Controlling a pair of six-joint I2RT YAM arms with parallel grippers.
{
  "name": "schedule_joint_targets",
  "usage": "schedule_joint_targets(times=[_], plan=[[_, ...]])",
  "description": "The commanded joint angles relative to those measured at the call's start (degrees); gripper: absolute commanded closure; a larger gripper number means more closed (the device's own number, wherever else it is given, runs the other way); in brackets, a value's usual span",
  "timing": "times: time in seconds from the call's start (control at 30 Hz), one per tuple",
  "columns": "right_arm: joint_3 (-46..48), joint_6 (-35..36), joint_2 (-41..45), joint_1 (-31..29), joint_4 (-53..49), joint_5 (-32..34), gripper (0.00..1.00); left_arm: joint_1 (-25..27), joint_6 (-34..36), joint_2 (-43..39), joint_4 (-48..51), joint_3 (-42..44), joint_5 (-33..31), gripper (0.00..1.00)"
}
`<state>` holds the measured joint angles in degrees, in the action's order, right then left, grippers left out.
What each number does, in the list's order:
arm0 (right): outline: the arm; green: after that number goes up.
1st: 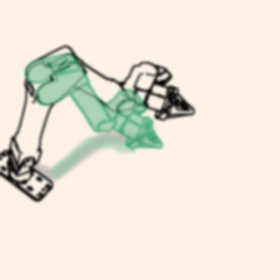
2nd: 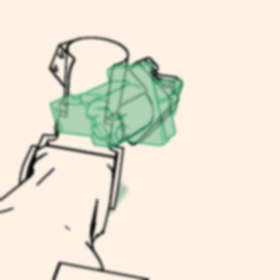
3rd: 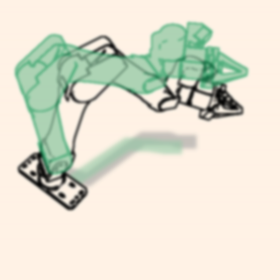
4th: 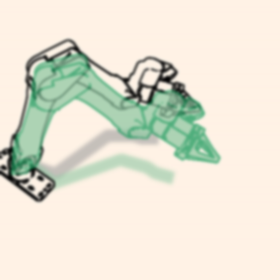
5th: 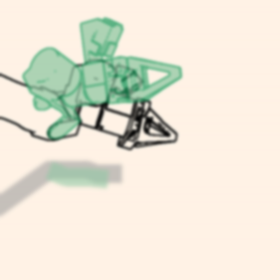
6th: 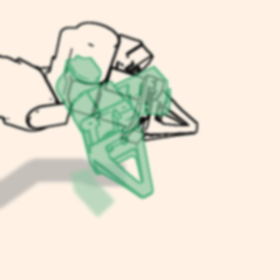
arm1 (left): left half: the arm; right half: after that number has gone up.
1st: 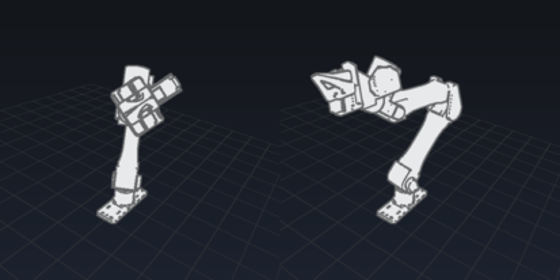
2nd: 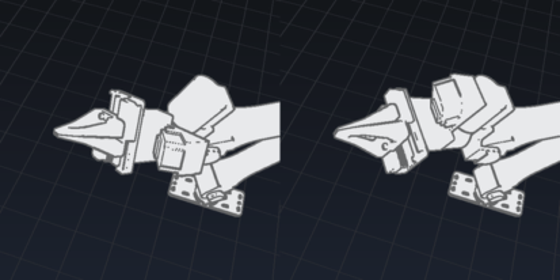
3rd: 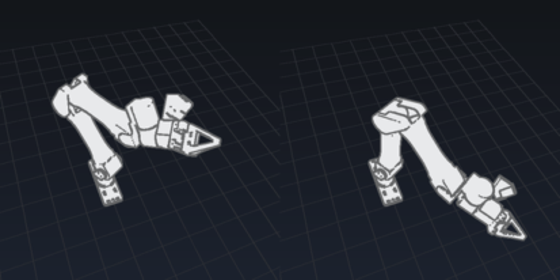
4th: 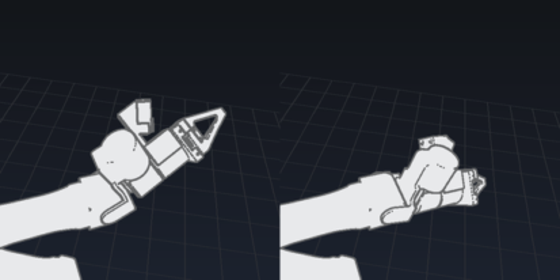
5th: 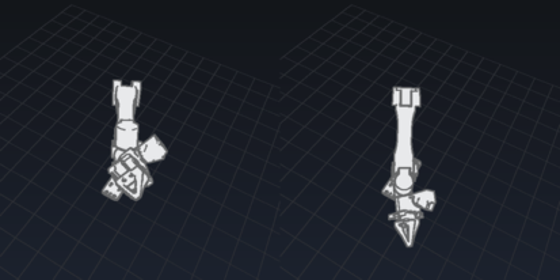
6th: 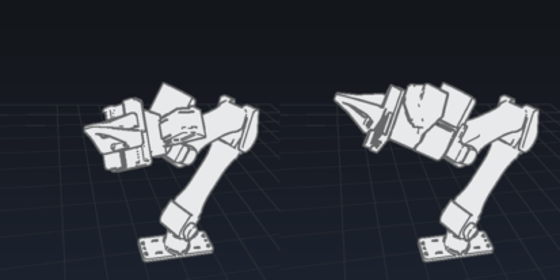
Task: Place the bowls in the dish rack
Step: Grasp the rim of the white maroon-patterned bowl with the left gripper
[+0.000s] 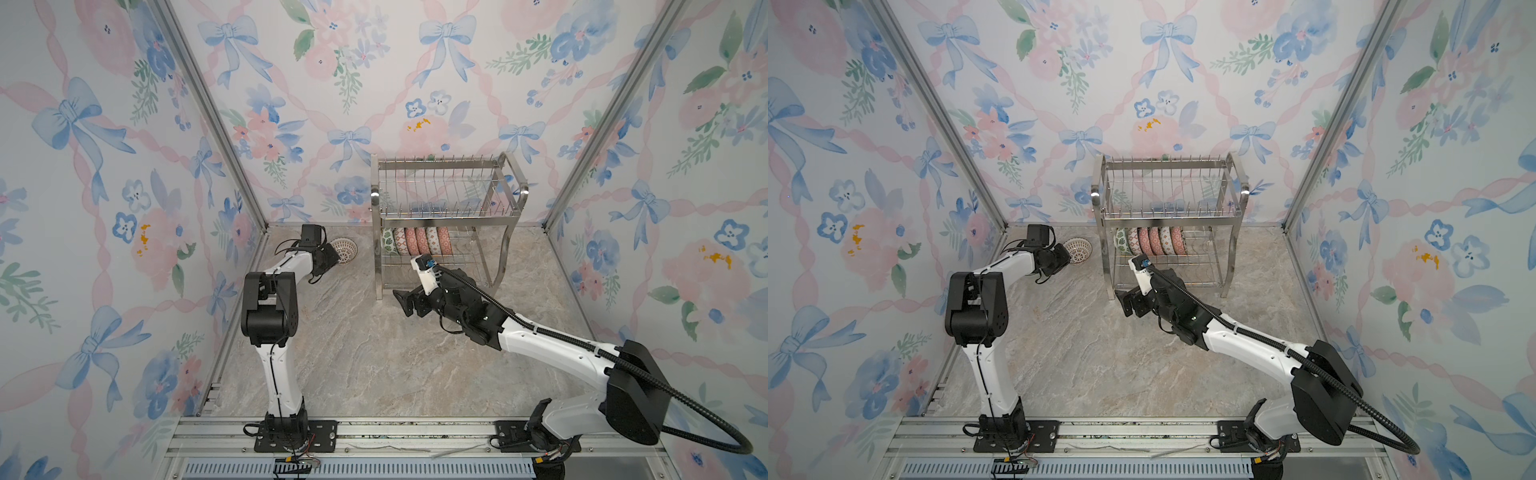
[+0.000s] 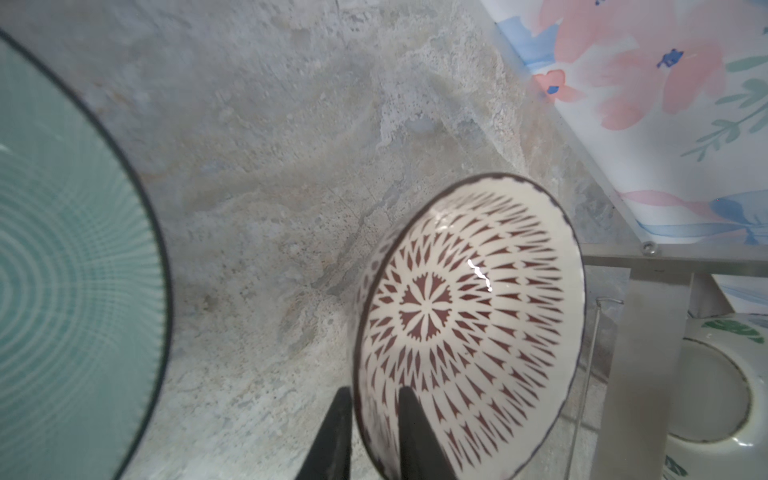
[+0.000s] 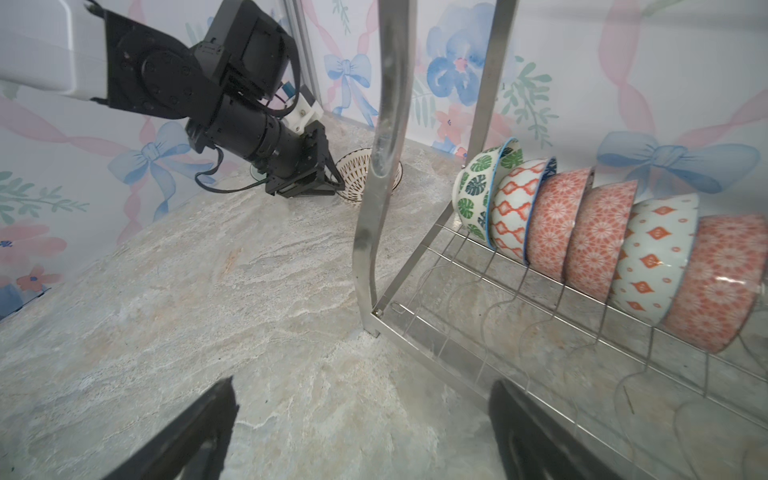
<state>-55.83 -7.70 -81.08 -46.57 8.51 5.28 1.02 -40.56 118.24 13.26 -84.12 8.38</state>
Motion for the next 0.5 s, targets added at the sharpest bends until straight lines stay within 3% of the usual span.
schedule_joint_targets(times=[0.0, 0.1, 0.47], plan=[[-2.5, -1.0, 2.3, 2.1, -4.4, 1.8, 0.04, 0.0, 2.1, -1.7, 0.1, 1.4, -1.4, 0.87], [-2.9, -0.8, 3.3, 2.5, -5.5, 1.8, 0.04, 0.0, 2.6, -2.8, 0.1, 2.3, -1.0, 1.0], [-3.4, -1.1, 5.8, 2.7, -7.7, 0.3, 0.04, 0.5, 5.5, -16.7, 1.4, 12.5, -1.0, 1.0]])
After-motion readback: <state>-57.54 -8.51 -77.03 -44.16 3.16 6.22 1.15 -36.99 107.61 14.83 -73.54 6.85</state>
